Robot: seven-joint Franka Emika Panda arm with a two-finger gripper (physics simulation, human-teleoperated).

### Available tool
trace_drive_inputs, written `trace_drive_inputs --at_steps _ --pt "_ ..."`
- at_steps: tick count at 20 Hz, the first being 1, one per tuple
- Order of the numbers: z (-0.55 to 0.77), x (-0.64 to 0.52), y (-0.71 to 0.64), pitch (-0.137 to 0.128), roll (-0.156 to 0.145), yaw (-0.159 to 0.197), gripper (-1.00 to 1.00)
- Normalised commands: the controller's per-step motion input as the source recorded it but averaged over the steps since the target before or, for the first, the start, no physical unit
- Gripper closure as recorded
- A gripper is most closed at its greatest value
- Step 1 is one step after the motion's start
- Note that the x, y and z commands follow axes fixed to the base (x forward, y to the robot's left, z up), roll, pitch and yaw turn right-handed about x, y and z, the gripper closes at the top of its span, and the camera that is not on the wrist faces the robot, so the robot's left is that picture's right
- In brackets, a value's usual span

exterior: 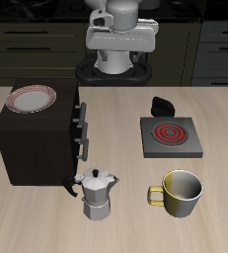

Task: Place the mug on the plate

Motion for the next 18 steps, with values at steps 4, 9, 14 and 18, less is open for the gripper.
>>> trace_drive_inputs --at_steps 4,9,14,18 --pt "0.09 0.41 0.16 0.009 0.024 -0.037 -1.0" --pt "0.02 0.45 0.18 0.011 0.054 0.001 -1.0" --pt "-0.06 0.4 0.12 0.021 -0.01 -0.035 -1.0" --pt "-0.04 0.47 0.2 0.017 0.004 -0.047 -1.0"
